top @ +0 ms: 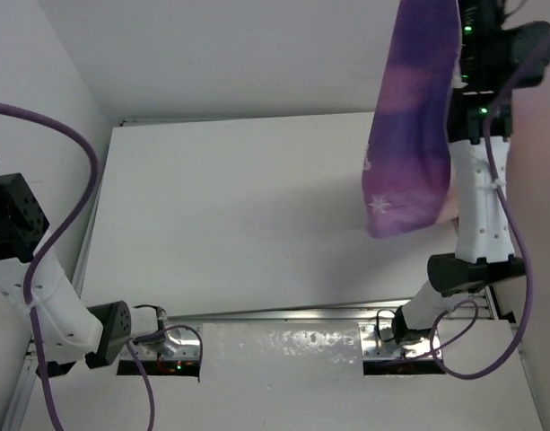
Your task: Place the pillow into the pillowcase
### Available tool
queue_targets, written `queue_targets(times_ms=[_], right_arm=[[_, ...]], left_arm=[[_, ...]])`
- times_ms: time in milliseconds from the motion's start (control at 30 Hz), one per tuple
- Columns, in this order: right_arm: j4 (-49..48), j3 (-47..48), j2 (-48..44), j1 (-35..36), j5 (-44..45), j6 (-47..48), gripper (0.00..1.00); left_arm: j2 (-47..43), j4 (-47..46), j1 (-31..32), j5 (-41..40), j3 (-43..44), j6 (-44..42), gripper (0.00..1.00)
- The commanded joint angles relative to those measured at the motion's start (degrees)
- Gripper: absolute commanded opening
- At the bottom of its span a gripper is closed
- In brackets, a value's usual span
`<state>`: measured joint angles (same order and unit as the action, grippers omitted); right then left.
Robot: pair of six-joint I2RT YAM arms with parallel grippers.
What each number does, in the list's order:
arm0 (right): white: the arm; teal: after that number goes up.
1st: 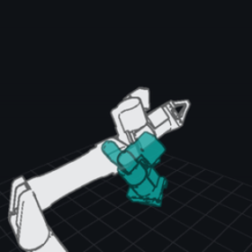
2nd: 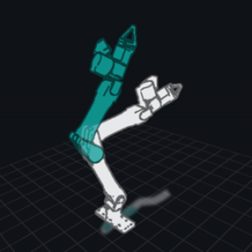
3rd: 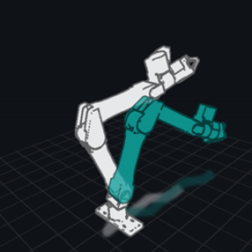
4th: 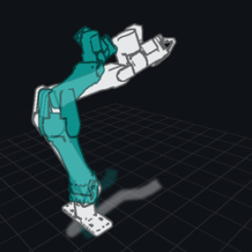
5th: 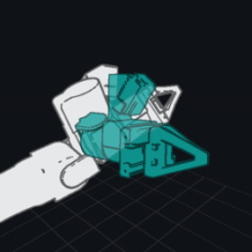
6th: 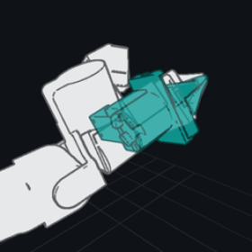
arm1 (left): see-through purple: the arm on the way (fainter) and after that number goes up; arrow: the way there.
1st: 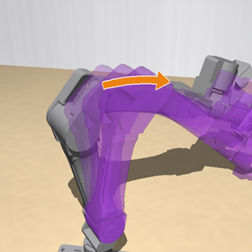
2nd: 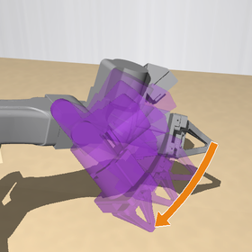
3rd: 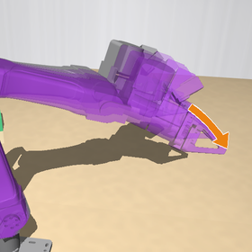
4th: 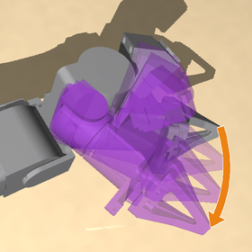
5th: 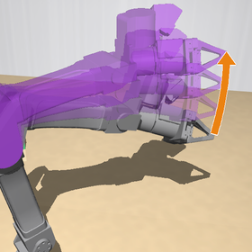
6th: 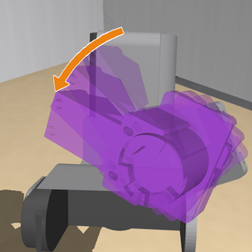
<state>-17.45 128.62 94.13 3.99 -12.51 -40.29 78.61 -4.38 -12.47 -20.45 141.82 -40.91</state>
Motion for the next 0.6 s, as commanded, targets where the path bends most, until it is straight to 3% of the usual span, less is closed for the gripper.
queue_targets(times_ms=[0,67,100,167,233,267,333,467,500,533,567], right_arm=[[-8.0,0.8,1.0,8.6,0.7,-0.3,0.0],[-7.3,4.0,6.0,12.4,-0.6,0.1,0.0],[-7.4,6.7,7.6,13.4,-1.6,-0.2,0.0],[-9.1,6.6,10.9,15.9,-2.5,-1.1,0.0],[-12.4,2.9,12.1,18.8,-4.4,-1.8,0.0],[-13.6,0.3,13.7,19.9,-4.8,-2.2,0.0],[-14.4,-2.0,16.1,23.8,-7.5,-3.0,0.0],[-11.6,-7.3,24.3,30.9,-9.7,-1.5,0.01],[-10.9,-8.3,26.2,33.5,-8.8,0.2,0.11],[-7.4,-8.1,28.2,34.9,-8.1,1.3,0.27],[-5.7,-7.8,30.1,36.3,-6.9,2.4,0.58]], left_arm=[[-2.3,24.0,-0.1,26.6,-10.9,9.7,0.01],[-3.6,30.6,-0.1,39.3,-18.1,15.7,0.17],[-3.4,31.5,-0.1,48.0,-19.5,18.9,0.41],[-0.6,34.3,-0.2,57.3,-19.6,28.0,0.66],[0.9,36.5,-0.1,61.7,-20.0,34.4,0.79],[1.7,37.1,-0.2,63.9,-20.6,36.0,0.91],[1.8,39.2,-0.1,61.4,-24.3,38.6,1.0],[1.5,45.4,-0.1,51.6,-32.0,38.4,1.0],[1.5,46.0,-0.1,49.6,-35.4,37.7,1.0],[1.4,46.7,-0.1,46.7,-37.2,37.5,1.0],[1.4,47.2,-0.2,45.9,-38.9,37.2,1.0]])
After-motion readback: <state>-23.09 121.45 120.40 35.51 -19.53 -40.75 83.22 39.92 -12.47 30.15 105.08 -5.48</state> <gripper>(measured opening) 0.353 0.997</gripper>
